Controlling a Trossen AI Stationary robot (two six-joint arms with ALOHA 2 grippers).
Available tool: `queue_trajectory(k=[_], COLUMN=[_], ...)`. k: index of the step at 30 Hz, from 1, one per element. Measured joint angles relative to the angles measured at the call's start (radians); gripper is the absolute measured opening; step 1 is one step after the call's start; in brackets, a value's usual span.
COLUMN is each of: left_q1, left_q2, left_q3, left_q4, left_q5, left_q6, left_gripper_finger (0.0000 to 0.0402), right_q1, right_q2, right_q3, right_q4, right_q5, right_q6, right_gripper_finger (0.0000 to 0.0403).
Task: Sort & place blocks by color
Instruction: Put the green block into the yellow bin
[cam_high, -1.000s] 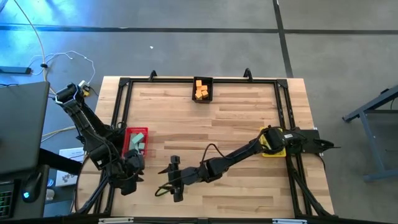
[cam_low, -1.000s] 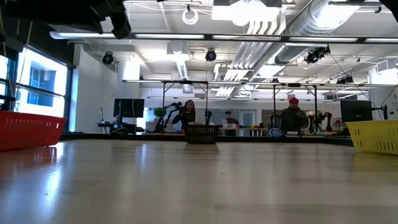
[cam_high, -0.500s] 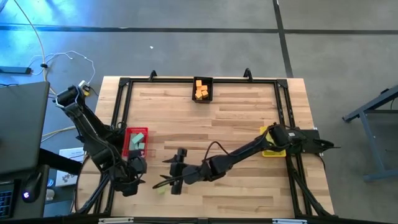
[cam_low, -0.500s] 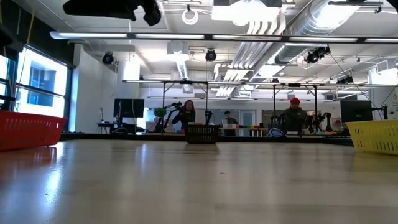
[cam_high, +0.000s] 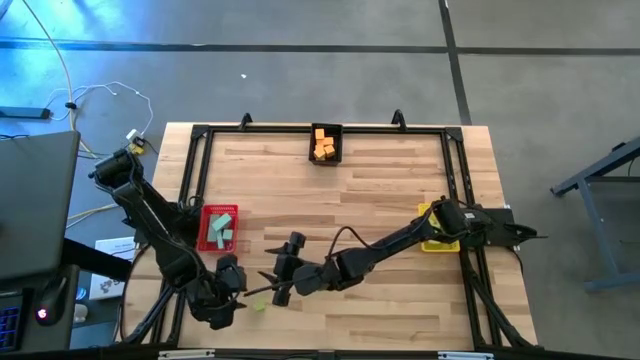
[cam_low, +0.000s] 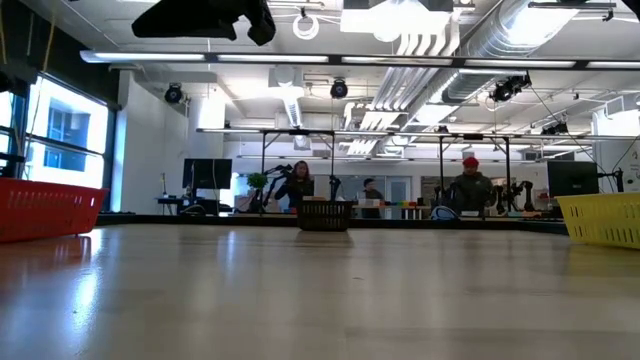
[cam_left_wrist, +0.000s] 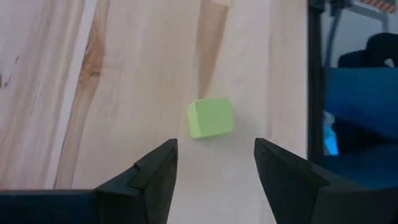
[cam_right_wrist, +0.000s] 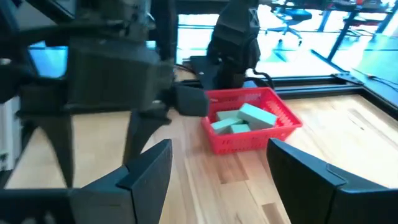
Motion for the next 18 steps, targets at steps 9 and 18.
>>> queue_trajectory(k=[9, 18], left_q1=[0.0, 0.0], left_q2=[0.102, 0.167], left_q3=[0.0, 0.0], left_q4=[0.079, 0.144], left_q5=[-0.027, -0.03], left_q6=[-0.031, -0.031], left_gripper_finger=[0.0198, 0.0197], right_q1=[-0.012, -0.015], right_q2=[0.0, 0.002], right_q3=[0.0, 0.0], right_q4=[-0.011, -0.026], right_q5=[0.013, 0.013], right_q6=[0.0, 0.024], right_gripper_finger=[0.0249, 0.0249])
